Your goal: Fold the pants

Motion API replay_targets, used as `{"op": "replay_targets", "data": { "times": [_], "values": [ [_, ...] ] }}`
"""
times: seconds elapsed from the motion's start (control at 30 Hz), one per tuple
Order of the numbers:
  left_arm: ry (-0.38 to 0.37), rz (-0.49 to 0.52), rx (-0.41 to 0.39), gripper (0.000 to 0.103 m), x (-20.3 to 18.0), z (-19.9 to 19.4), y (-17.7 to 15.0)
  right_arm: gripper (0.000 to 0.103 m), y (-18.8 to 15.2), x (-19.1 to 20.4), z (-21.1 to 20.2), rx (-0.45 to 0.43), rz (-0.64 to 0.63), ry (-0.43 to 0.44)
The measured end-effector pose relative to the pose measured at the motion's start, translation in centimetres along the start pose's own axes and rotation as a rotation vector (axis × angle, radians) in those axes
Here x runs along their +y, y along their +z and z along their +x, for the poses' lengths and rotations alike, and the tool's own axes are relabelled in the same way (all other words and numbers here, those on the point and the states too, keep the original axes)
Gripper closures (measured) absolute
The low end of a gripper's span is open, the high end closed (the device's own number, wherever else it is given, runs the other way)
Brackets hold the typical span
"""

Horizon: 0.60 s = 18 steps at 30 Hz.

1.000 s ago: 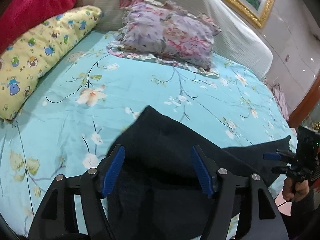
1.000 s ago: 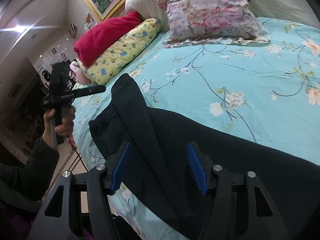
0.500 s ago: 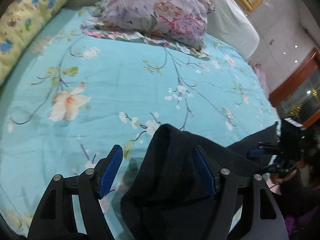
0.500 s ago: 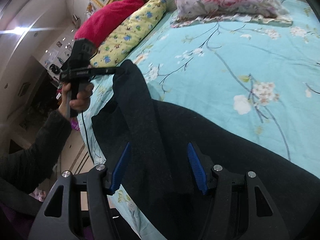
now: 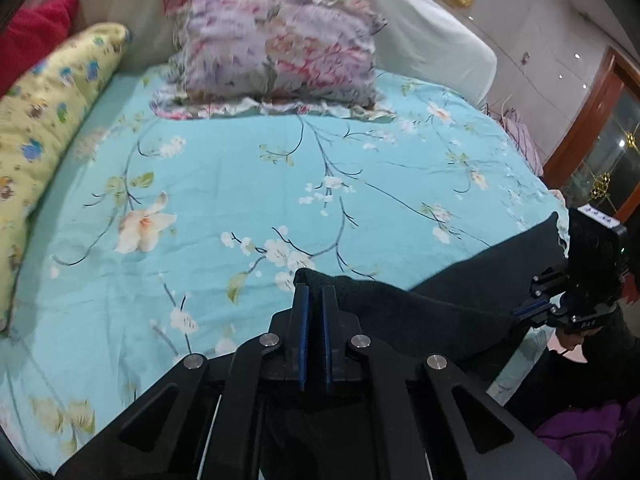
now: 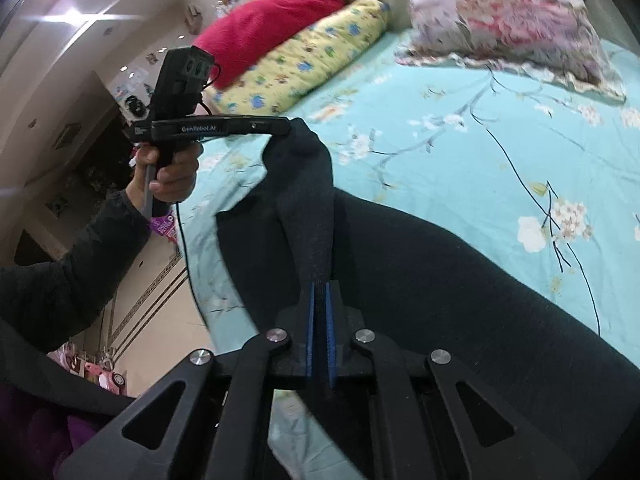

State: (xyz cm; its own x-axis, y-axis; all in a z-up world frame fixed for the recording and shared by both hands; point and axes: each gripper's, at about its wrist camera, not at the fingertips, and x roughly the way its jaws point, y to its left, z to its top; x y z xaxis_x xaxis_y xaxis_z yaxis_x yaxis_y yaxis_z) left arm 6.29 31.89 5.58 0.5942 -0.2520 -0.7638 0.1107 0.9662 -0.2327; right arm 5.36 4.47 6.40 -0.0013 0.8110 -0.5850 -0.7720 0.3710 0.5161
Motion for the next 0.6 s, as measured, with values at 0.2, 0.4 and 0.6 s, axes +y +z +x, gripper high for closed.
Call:
{"op": "replay_targets", "data": {
  "times": [0.2,0.4,0.6],
  "values": [
    [-0.001,-0.034,-0.074,0.100,-1.6,-3.5,-4.0,0.097,-1.4,2.5,-0.5,0.004,-0.063,-0.002],
    [-0.004,-0.118,-0.106,0.100,-1.5,-4.8,-8.3,0.097,-3.0,2.5,0.6,0.041,-0.064,-0.007],
    [0.007,-0.236,-0.126,0.100,0.1,-5.0,-11.4,0.097,-4.0,3.2,1.2,0.061,-0.073,-0.003]
  ]
}}
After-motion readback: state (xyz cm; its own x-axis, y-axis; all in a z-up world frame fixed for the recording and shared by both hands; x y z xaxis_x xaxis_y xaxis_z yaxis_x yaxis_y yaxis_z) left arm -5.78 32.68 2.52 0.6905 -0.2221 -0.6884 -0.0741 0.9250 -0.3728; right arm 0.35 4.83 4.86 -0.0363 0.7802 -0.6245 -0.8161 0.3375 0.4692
